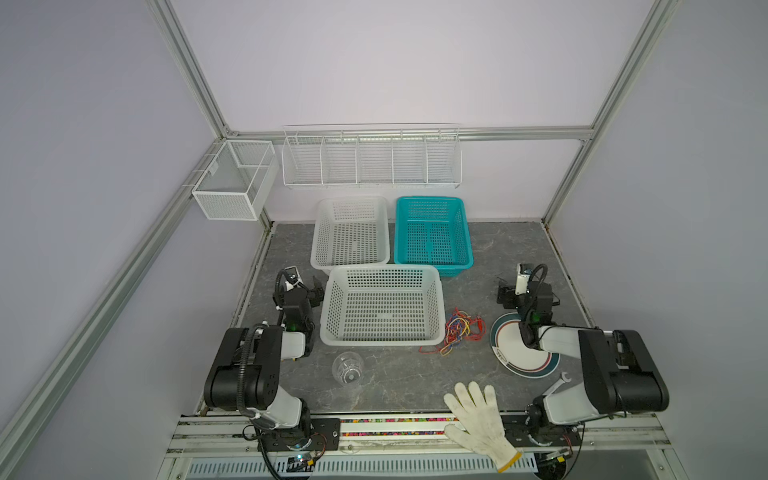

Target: Untangle the cables

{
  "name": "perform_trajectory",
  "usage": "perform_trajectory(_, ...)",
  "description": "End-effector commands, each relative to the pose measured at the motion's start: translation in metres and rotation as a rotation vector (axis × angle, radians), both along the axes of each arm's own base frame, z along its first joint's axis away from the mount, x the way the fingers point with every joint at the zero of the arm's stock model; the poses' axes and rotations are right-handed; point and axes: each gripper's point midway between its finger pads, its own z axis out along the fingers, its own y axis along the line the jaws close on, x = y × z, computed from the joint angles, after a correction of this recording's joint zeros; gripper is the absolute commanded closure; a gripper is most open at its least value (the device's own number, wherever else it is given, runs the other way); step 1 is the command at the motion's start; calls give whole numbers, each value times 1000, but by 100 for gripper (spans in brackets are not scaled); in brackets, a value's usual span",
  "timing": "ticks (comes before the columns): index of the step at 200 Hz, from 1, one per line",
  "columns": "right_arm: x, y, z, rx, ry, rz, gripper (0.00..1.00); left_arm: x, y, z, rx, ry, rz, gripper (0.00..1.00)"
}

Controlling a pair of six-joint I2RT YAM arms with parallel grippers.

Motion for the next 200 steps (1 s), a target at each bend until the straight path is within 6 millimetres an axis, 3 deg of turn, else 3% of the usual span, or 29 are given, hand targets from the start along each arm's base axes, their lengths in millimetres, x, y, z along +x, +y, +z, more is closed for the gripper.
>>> perform_trajectory(1,4,1,6,-12,-21,12,11,2,-5,4,4,-16,-22,1)
perform_trajectory(200,3,0,6,-13,-22,12,11,2,-3,3,0,-12,-15,1)
